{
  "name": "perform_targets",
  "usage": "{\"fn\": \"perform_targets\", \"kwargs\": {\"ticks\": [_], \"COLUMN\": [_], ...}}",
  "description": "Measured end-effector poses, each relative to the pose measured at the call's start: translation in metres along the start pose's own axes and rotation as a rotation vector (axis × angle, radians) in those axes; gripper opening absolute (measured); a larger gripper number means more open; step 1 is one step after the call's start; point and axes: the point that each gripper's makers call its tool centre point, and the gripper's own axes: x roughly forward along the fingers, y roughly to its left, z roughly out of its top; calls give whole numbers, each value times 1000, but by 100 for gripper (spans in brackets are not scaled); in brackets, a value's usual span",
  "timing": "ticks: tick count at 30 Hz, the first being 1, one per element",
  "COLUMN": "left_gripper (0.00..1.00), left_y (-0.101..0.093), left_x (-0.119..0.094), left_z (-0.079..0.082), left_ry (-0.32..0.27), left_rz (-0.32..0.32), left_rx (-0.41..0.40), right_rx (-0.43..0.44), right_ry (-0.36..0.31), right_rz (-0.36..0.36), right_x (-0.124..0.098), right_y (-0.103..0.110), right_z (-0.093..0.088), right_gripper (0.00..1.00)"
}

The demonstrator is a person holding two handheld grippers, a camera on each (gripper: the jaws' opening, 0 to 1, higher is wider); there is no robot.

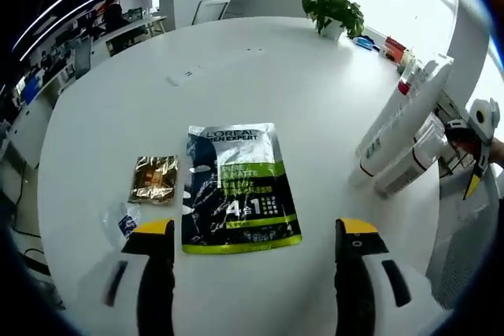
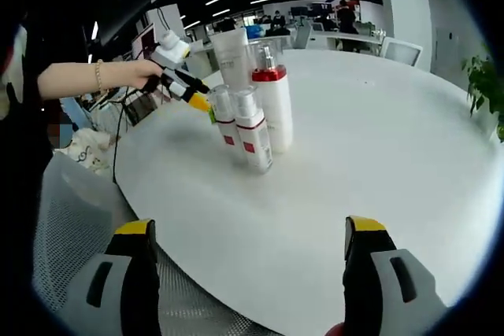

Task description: Arrange the skincare products in the storage area until every visible bottle or jar stands upright without overlapping.

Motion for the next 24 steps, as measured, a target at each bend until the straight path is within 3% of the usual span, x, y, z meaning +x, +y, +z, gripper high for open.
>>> {"fn": "perform_targets", "kwargs": {"ticks": [7,15,24], "left_gripper": [77,79,75], "left_y": [9,3,5], "left_x": [12,30,42], "left_z": [9,4,-5], "left_ry": [35,93,145], "left_rz": [-11,-10,-12], "left_rx": [34,90,84], "right_rx": [17,26,33], "right_ry": [-3,-2,-4], "right_rz": [-4,-5,-10], "right_x": [-1,-2,-2], "right_y": [-1,0,-1], "right_z": [1,2,2], "right_gripper": [98,98,98]}}
